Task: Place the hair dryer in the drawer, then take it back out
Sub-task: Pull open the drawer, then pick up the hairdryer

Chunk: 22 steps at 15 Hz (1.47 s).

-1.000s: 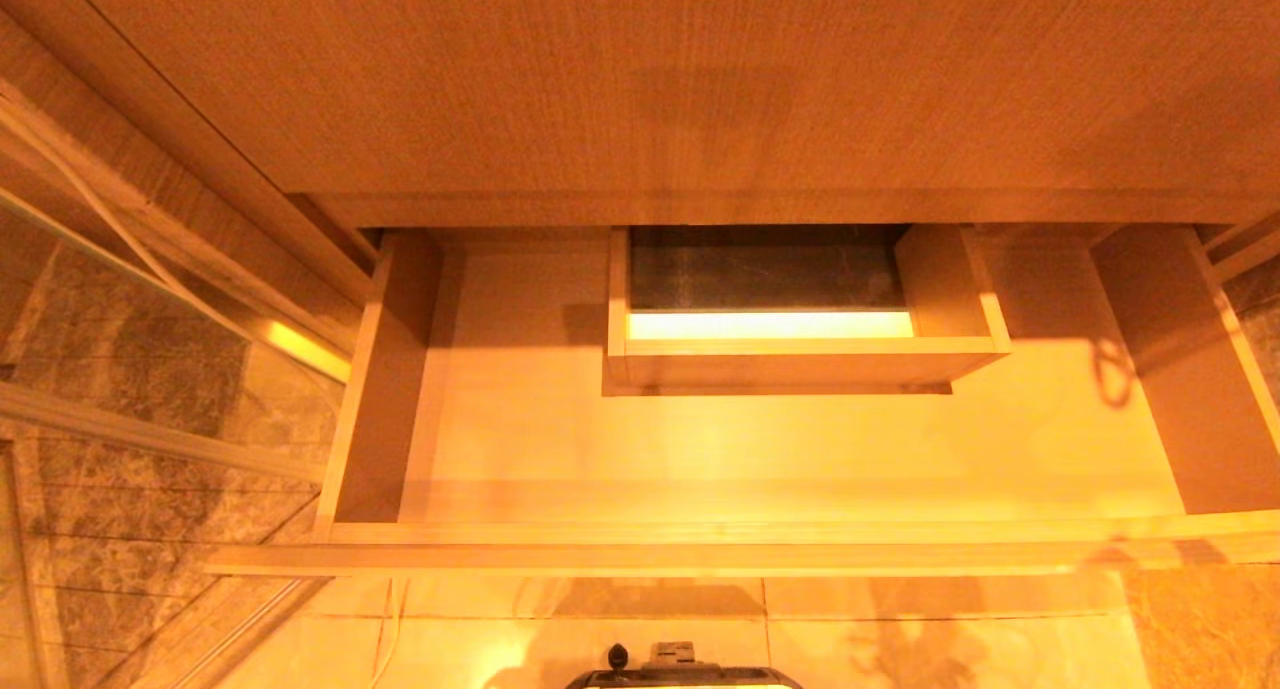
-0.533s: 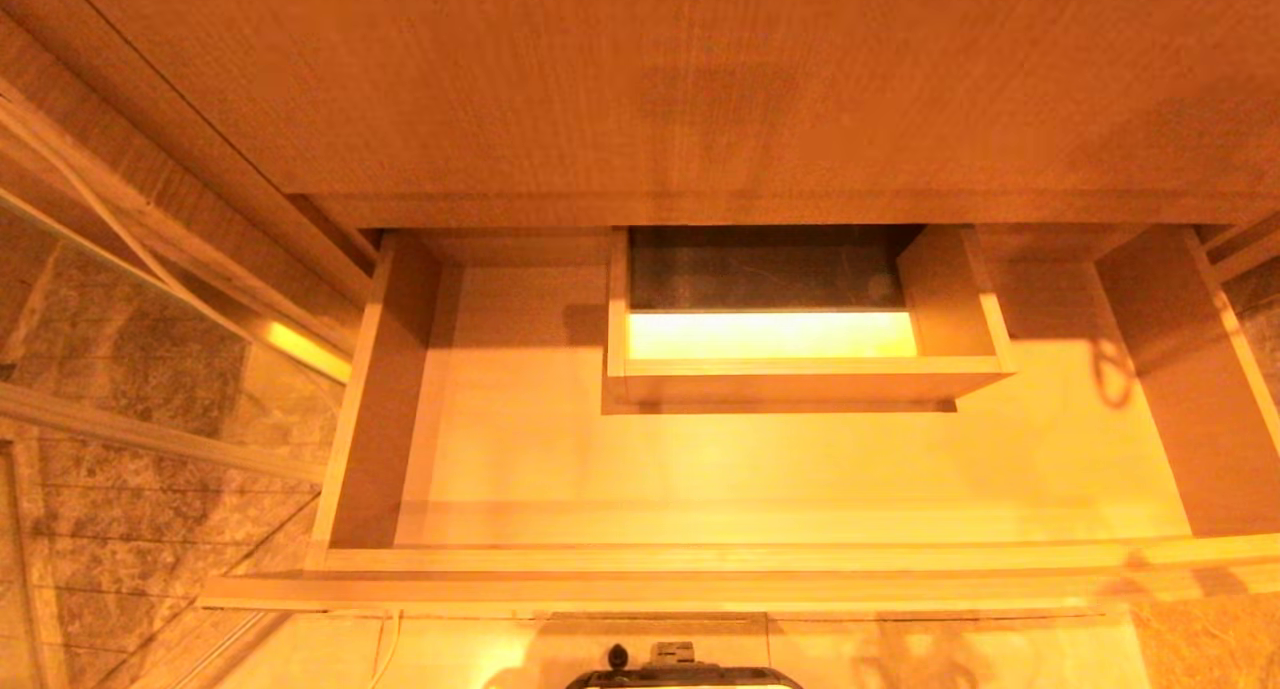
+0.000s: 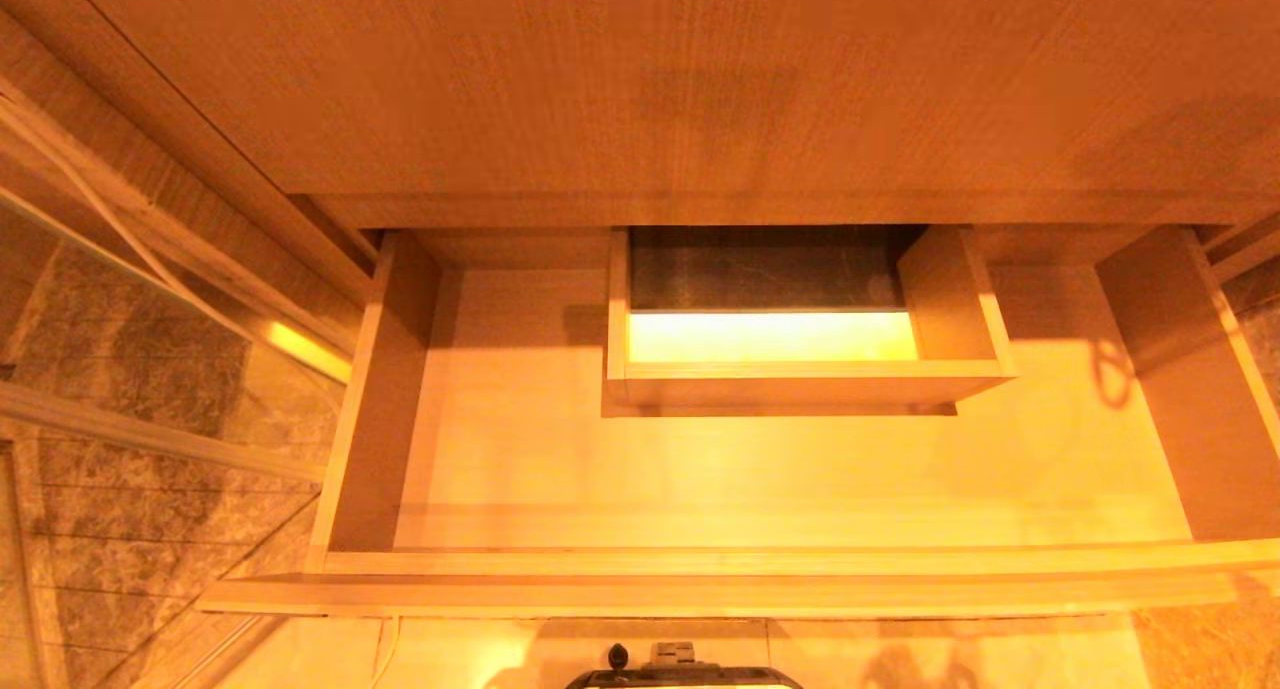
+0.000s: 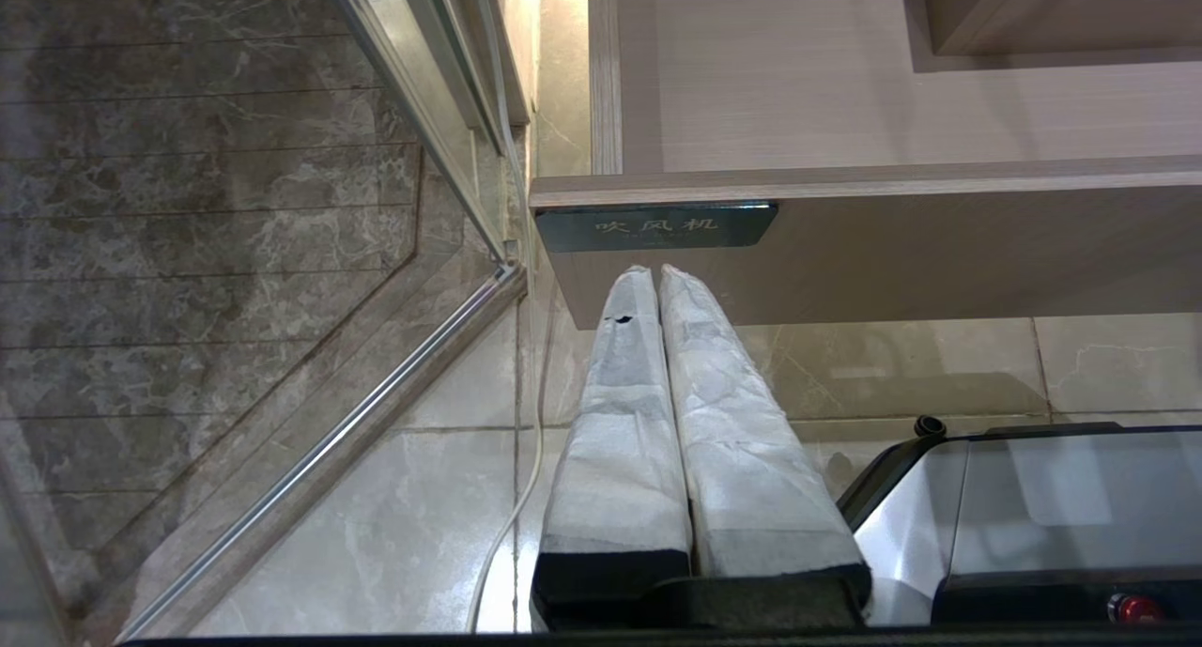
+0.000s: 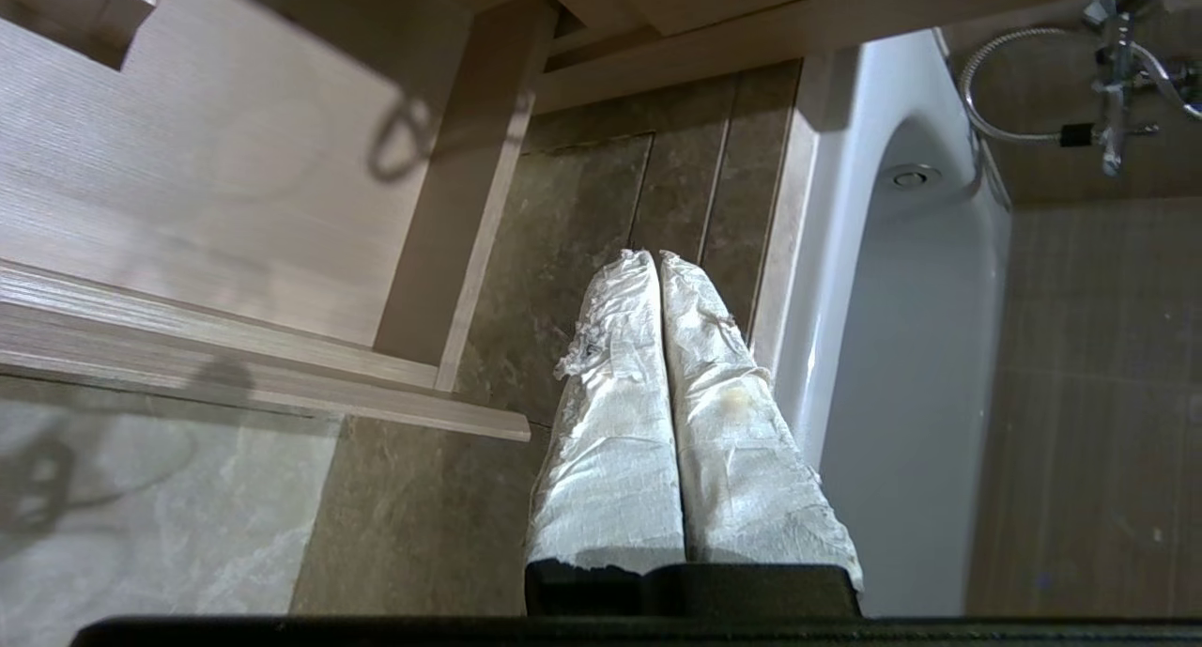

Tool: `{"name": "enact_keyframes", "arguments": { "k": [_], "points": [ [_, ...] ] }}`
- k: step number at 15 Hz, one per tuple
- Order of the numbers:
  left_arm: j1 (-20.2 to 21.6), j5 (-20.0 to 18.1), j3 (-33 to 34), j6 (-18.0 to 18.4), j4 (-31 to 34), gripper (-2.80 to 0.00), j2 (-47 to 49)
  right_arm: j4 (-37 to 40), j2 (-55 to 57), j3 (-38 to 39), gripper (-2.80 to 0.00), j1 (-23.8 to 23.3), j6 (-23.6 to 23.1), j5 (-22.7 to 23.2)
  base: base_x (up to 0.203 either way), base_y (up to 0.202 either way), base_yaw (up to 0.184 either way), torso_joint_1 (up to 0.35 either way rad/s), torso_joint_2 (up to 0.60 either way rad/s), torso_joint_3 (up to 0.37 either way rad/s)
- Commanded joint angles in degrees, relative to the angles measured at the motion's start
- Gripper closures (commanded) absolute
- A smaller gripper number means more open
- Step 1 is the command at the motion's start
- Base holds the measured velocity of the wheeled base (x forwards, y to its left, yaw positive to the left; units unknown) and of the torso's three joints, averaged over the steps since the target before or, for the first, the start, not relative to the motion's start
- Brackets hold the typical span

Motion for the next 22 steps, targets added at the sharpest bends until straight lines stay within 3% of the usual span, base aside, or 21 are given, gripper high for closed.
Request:
{"name": "enact_keyframes", "arguments": {
  "k": [1, 6, 13, 22],
  "points": [
    [0.0, 0.0, 0.1, 0.0, 0.0, 0.0, 0.0, -1.3, -1.2, 1.4, 0.0, -0.9, -0.3, -0.1, 0.0, 0.0, 0.0, 0.0, 0.0, 0.0],
    [0.0, 0.0, 0.1, 0.0, 0.0, 0.0, 0.0, -2.1, -1.3, 1.7, 0.0, -1.3, -0.4, 0.0, 0.0, 0.0, 0.0, 0.0, 0.0, 0.0],
    [0.0, 0.0, 0.1, 0.0, 0.0, 0.0, 0.0, -2.4, -0.2, -1.7, 0.0, -6.6, -0.2, 0.7, 0.0, 0.0, 0.0, 0.0, 0.0, 0.0],
    [0.0, 0.0, 0.1, 0.0, 0.0, 0.0, 0.0, -3.9, 0.4, -0.2, 0.0, -7.7, -0.2, 0.6, 0.0, 0.0, 0.0, 0.0, 0.0, 0.0]
  ]
}}
